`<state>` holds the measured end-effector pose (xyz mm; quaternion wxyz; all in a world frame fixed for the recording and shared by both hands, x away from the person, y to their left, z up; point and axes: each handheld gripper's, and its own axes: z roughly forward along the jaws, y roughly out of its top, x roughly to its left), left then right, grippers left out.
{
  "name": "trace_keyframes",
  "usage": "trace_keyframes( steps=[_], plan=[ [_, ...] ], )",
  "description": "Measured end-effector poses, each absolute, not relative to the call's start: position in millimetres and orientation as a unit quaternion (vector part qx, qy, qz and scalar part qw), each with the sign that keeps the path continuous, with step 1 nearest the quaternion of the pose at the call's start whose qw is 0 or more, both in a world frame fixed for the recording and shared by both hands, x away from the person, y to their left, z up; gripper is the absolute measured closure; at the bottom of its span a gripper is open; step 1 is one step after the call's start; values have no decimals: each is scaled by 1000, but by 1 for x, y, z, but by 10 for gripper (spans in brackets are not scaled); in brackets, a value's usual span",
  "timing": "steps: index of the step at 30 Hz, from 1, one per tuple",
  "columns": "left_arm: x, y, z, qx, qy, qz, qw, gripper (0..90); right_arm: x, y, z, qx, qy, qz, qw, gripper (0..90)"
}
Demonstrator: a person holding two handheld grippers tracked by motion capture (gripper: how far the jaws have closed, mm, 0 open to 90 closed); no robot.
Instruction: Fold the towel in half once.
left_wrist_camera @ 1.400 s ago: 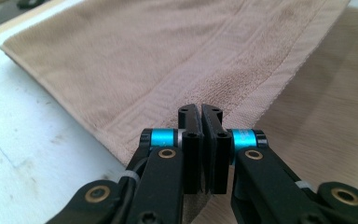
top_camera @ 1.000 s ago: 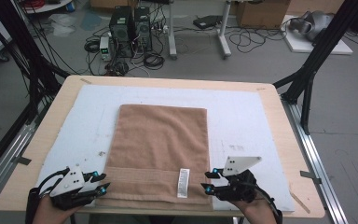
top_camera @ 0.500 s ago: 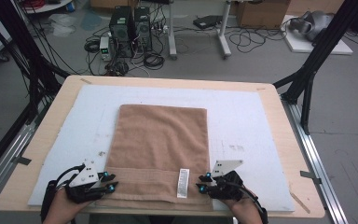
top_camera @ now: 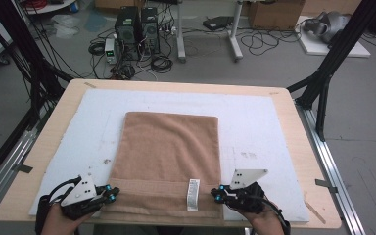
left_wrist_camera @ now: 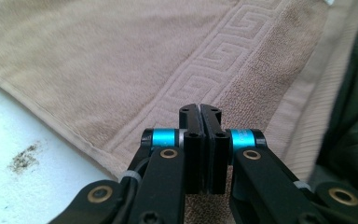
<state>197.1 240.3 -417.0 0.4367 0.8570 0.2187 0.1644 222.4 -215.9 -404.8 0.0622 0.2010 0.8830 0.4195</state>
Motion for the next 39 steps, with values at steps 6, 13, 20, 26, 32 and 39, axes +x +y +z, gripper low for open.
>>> trace_keyframes(
  steps=[6,13,20,26,32,39],
  plan=[
    [192,243,-423,862,222,141,434,753,215,-221,-403,203,882,423,49,722],
    [194,240,-434,867,216,137,428,726,219,-212,-414,201,884,420,40,692],
    [195,239,-446,870,218,125,424,728,225,-204,-431,198,890,409,23,673],
    [191,239,-446,871,218,125,422,735,223,-207,-440,200,897,393,19,683],
    [190,240,-445,869,223,120,425,729,222,-212,-438,203,894,399,12,663],
    [207,240,-431,852,246,140,441,599,236,-220,-428,243,871,426,31,516]
  ],
)
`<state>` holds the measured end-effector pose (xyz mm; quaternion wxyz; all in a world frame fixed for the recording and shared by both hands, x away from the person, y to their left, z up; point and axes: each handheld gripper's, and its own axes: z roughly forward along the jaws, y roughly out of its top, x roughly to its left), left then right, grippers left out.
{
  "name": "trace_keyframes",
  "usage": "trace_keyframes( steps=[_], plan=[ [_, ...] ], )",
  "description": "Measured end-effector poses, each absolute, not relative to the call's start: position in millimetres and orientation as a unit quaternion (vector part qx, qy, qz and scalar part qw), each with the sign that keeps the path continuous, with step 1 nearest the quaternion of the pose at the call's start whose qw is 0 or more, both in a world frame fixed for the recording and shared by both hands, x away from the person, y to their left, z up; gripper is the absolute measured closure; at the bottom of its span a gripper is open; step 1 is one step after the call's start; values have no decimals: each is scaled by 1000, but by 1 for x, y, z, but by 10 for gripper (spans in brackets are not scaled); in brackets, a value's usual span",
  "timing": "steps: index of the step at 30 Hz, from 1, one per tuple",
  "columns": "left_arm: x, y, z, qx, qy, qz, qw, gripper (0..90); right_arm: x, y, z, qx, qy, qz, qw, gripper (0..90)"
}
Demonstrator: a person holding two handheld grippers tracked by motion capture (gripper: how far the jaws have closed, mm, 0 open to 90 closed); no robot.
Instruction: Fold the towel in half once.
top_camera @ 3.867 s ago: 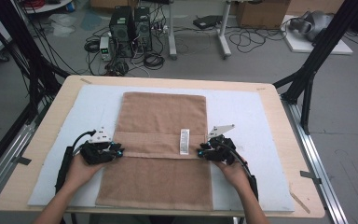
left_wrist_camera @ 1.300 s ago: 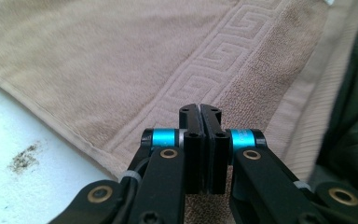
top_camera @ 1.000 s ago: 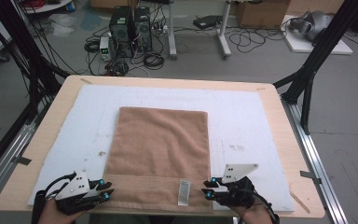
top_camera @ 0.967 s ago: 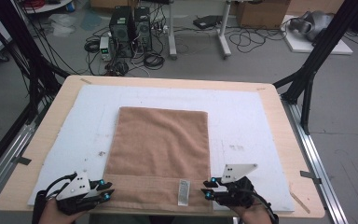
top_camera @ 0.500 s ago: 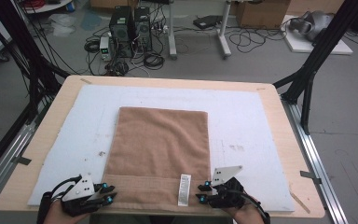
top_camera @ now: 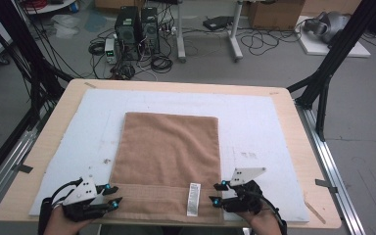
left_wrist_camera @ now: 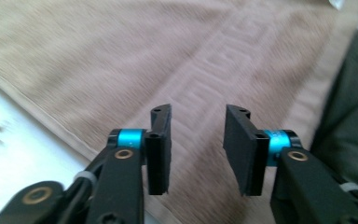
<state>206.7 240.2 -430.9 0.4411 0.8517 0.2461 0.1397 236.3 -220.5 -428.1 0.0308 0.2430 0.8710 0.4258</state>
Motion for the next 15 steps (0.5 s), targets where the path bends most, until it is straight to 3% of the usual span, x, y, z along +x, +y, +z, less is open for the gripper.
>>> trace_keyframes(
  steps=[8,15],
  plan=[
    [235,238,-420,829,273,156,463,483,267,-227,-414,281,851,438,64,331],
    [255,241,-408,816,290,155,476,414,292,-224,-394,285,848,437,94,251]
  ],
)
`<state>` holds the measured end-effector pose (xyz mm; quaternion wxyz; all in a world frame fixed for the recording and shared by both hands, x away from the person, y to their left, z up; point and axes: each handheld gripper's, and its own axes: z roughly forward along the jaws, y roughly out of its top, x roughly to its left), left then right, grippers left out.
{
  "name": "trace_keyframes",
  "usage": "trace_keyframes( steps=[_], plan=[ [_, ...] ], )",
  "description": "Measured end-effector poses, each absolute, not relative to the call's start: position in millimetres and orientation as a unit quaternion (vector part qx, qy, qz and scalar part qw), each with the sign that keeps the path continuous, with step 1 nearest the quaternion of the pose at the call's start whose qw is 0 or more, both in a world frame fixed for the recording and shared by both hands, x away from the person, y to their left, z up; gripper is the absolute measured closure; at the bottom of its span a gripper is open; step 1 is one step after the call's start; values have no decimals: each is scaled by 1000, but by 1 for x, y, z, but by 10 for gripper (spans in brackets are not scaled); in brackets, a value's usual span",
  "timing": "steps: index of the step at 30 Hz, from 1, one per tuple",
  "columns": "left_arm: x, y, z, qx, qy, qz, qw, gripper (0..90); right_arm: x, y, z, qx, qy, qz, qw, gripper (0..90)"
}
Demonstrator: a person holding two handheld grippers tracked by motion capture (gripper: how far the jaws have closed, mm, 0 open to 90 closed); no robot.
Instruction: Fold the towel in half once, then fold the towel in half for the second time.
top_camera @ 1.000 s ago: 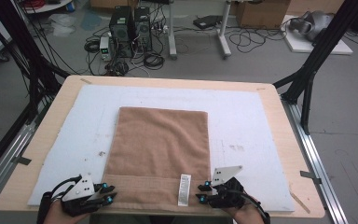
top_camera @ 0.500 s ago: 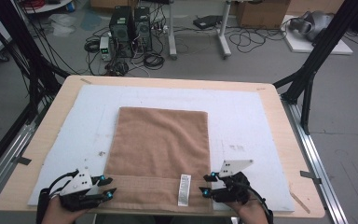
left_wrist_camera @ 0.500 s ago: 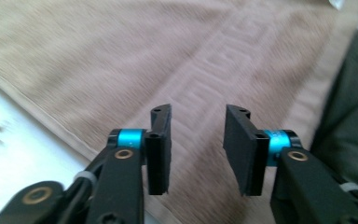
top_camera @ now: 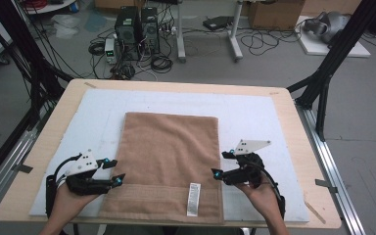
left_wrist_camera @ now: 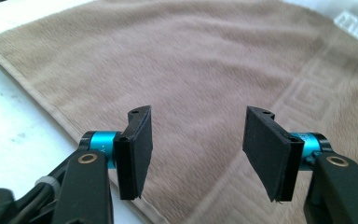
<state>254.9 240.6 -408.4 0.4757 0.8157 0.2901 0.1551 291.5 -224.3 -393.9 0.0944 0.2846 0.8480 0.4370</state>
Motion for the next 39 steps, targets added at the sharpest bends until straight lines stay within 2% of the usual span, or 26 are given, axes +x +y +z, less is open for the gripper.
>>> trace_keyframes(
  steps=[12,39],
  plan=[
    [275,243,-390,800,297,178,491,381,312,-215,-376,271,848,442,112,215],
    [292,240,-387,810,300,167,476,363,317,-211,-373,266,851,438,111,204]
  ],
)
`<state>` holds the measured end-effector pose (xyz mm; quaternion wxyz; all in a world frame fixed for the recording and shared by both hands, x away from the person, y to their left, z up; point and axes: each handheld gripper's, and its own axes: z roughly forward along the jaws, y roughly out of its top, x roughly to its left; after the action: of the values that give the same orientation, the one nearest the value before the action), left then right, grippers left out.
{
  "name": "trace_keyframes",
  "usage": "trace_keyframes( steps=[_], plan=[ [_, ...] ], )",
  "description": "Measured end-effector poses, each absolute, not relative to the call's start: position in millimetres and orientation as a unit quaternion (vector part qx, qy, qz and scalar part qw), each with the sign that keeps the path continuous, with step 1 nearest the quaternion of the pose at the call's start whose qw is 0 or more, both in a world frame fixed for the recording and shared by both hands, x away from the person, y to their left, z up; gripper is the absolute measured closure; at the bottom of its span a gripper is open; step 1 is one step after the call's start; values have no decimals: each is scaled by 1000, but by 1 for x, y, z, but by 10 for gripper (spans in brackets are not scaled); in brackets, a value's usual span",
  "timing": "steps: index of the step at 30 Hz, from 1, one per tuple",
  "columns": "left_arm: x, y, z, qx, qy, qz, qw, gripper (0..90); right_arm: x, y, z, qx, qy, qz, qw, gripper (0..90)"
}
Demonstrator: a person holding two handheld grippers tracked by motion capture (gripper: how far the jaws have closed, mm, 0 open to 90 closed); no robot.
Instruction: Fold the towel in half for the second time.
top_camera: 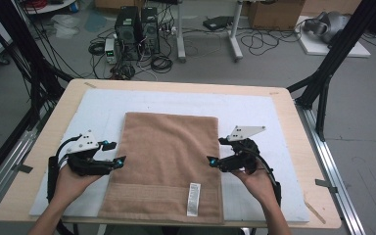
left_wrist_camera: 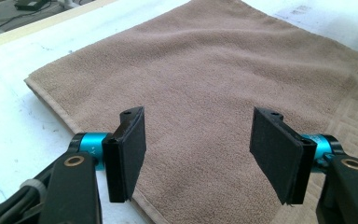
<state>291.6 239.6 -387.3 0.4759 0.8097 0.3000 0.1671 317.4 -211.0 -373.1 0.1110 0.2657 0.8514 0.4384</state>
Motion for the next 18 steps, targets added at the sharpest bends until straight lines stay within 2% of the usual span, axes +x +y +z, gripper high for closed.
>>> trace_keyframes(
  steps=[9,18],
  plan=[
    [309,238,-371,812,299,171,471,355,330,-212,-364,268,848,441,123,202],
    [341,244,-351,803,318,186,468,338,365,-210,-341,282,841,442,131,182]
  ],
)
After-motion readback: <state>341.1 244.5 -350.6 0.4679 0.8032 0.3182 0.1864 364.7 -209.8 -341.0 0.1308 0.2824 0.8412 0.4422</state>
